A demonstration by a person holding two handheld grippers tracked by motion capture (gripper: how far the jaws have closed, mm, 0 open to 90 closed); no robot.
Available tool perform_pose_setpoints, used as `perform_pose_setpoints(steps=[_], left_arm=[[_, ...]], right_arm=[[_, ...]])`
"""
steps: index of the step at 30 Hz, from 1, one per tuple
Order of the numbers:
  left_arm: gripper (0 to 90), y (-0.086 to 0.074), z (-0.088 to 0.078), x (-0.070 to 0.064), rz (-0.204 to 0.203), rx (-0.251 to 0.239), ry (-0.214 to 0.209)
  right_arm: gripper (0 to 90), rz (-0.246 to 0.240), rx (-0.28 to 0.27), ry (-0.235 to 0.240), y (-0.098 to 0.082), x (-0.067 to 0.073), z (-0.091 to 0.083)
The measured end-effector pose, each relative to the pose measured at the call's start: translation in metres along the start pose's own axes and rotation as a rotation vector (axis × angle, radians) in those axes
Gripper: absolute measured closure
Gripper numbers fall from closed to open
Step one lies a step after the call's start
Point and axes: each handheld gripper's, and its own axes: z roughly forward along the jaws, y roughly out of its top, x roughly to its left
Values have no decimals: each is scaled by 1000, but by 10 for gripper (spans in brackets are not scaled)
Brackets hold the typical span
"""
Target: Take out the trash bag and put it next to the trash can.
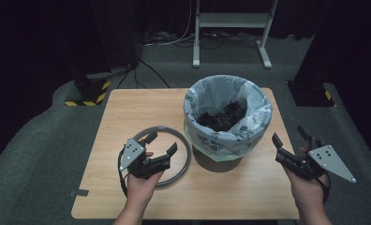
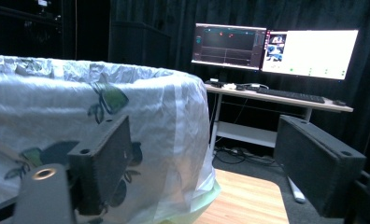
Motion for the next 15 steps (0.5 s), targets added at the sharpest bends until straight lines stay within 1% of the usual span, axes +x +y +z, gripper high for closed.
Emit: perform_pose_setpoints(steps=[1,2,4,6,7,8,9,10,11,13,15], left_arm=[[168,0,0,0,0,0,0],[168,4,2,-1,8,-9,2],[168,13,7,-4,-1,-30,-15],[171,25,15,-7,18,-40,-16],[192,31,19,-9,29,-41,-12],[192,37,24,-10,25,-44,-14],[197,43,29,-10,20,-46,-12],[204,48,34,-10,21,-43,-10],[222,54,40,-11,18,-34,-4],[237,61,52,-11,-4,-15,3],[273,65,64,-10,-25,2,21]], right_arm=[[243,0,0,0,0,0,0],[270,3,-5,3,3,1,0],[298,0,-10,7,9,2,2],[326,4,-7,14,15,3,6],[381,11,4,16,23,4,12],[381,11,4,16,23,4,12],[414,4,13,16,27,5,16],[429,-4,22,10,32,5,21],[445,0,32,9,37,5,26],[497,2,50,-1,46,7,36],[539,4,72,-13,51,8,46]])
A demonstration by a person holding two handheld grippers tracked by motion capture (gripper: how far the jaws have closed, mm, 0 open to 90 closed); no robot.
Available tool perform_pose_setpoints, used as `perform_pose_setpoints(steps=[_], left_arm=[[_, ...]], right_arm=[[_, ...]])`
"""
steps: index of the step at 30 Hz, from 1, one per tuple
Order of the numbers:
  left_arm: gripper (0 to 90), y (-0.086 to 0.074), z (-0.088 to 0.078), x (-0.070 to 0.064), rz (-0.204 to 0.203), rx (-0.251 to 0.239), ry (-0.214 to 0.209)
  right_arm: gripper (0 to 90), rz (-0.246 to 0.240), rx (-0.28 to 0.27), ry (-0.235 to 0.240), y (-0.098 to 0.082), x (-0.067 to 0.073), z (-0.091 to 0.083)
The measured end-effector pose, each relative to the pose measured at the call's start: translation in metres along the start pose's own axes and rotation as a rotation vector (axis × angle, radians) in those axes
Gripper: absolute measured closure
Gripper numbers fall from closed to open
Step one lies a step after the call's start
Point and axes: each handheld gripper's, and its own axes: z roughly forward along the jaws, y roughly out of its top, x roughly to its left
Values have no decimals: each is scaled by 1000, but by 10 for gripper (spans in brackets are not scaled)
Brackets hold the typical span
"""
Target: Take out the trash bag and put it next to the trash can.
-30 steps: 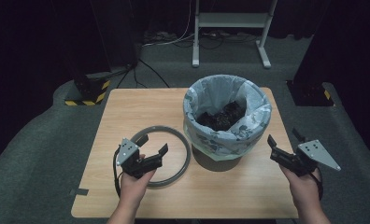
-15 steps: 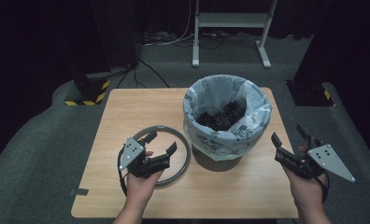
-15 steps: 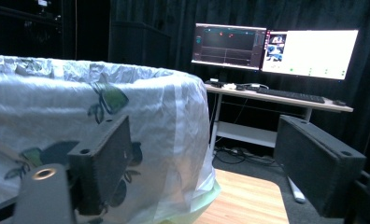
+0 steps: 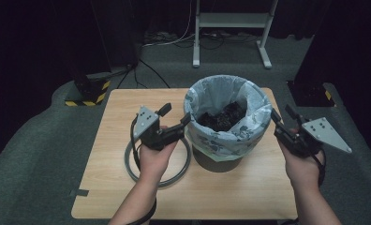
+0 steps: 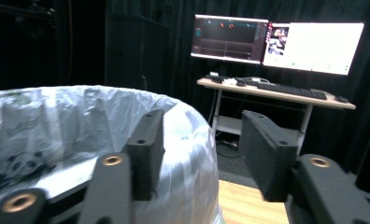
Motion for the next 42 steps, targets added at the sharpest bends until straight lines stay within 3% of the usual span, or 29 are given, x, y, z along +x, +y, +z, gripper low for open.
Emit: perform_pose_setpoints(steps=[2,3,4,5,6,9,10,13,14,17,21,22,27,31,42], left_arm=[[323,1,10,1,-26,20,14],[323,1,14,2,-34,33,18],[398,0,20,0,-22,62,46],[450,0,20,0,-22,62,46],[464,0,23,0,-30,72,55],[491,-2,28,1,-66,88,45],[554,-1,28,0,-68,93,50],[602,0,27,-4,-52,89,76],[681,1,26,-4,-53,89,89],[743,4,24,-6,-30,88,121],[811,4,22,-9,13,67,148],[899,4,22,-9,19,70,149],[900,0,20,-9,14,37,143],[900,-2,20,-7,-10,2,110],[900,14,21,-9,-28,-75,74]], right_arm=[[572,16,50,-3,4,0,12],[572,16,50,-3,4,0,12],[602,19,79,3,5,1,16],[602,19,79,3,5,1,16],[612,22,113,11,5,1,21],[623,36,148,18,5,1,25],[650,47,179,17,5,1,28],[683,70,213,37,6,0,32],[707,52,241,23,10,3,35],[736,56,250,9,11,3,36],[837,24,227,-26,12,6,34],[900,11,216,-35,12,7,33],[900,4,184,-29,8,10,33],[900,6,133,-39,7,13,32],[900,1,-1,-82,28,15,30]])
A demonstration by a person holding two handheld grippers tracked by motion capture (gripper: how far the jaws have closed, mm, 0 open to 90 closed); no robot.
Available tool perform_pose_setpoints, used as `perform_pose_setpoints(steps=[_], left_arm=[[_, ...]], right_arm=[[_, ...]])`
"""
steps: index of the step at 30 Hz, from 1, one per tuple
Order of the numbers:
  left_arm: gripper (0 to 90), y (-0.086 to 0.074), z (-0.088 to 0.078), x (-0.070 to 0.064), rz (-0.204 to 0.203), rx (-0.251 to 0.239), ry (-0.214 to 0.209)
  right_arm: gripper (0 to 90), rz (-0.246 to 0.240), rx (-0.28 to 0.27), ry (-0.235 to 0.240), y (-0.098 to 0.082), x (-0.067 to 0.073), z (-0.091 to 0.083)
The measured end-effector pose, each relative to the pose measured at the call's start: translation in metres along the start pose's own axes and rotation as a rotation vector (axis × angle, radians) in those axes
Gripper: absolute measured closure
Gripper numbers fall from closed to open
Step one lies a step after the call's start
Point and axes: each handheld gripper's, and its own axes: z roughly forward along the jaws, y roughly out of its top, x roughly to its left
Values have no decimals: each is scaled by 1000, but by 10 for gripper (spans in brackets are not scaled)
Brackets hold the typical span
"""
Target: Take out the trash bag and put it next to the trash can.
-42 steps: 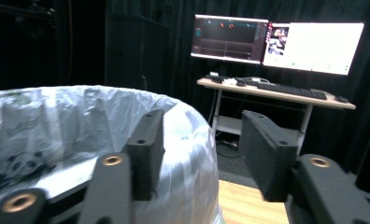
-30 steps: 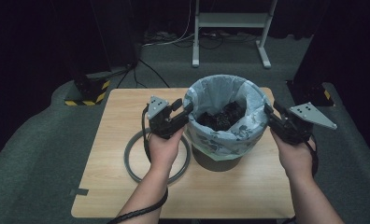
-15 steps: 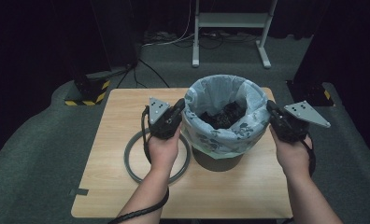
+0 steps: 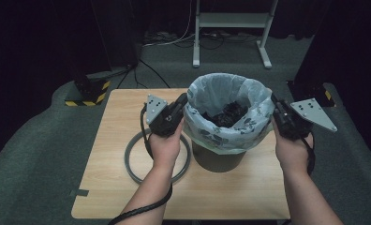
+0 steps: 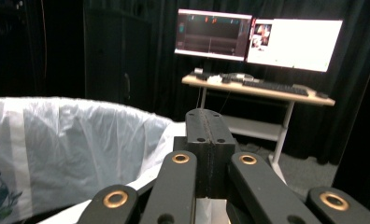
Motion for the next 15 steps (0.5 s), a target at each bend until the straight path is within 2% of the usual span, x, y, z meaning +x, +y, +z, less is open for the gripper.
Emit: perform_pose_setpoints(steps=[4,7,10,15], left_arm=[[900,12,1,-3,7,-28,-21],[900,17,1,-4,7,-38,-27],[900,23,0,-7,19,-56,-56],[900,25,-8,-7,27,-88,-82]], right_arm=[[900,12,-44,-11,7,1,0],[900,15,-56,-13,10,1,0],[900,17,-83,-10,16,1,-3],[900,25,-112,-3,21,2,-7]])
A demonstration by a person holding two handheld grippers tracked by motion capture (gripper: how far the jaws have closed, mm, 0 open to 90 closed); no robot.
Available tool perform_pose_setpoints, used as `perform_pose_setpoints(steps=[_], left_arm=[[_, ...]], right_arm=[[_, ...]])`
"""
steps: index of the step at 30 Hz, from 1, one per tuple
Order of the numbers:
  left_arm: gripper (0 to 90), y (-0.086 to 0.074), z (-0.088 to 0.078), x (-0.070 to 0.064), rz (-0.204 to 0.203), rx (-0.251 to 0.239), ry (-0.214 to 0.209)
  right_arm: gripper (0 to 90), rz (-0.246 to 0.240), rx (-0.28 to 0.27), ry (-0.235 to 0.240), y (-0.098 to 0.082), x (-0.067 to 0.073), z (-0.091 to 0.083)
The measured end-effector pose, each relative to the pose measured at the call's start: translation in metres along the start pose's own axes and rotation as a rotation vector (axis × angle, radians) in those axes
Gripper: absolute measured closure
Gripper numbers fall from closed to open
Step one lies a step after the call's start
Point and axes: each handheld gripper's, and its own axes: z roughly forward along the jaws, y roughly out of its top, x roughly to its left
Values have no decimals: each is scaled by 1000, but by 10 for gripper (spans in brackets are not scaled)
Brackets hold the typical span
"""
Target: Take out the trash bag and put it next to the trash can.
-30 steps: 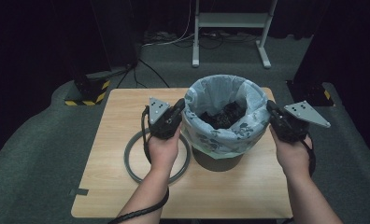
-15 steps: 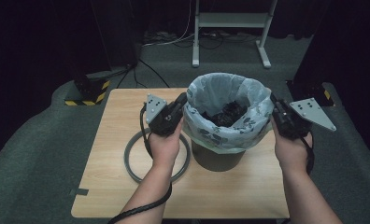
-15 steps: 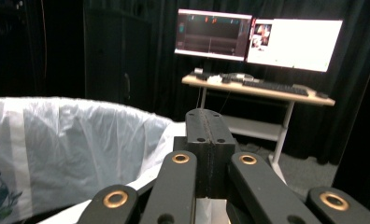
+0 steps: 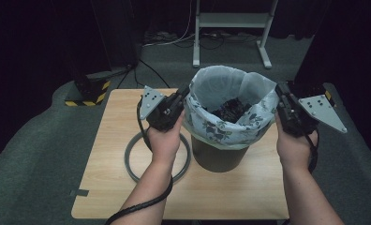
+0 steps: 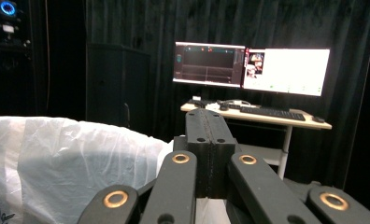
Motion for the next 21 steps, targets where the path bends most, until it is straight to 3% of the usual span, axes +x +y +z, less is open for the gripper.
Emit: perform_pose_setpoints(steps=[10,13,15,17,18,20,21], left_arm=[[900,-15,-24,3,-4,-8,9],[899,-18,-29,4,-4,14,7],[897,-18,-30,7,-26,46,-8],[804,-15,-28,10,-49,72,-26],[667,-12,-26,12,-59,93,-36],[617,-8,-23,12,-62,108,-32],[512,-5,-20,11,-54,120,-34]], right_arm=[[900,11,-49,14,-11,5,-25],[900,1,-76,11,-15,8,-34],[900,-8,-74,9,-16,9,-35],[900,-11,-65,22,-17,9,-36],[900,3,-57,35,-17,8,-37],[900,2,-56,37,-17,8,-37],[900,1,-56,40,-18,8,-37]])
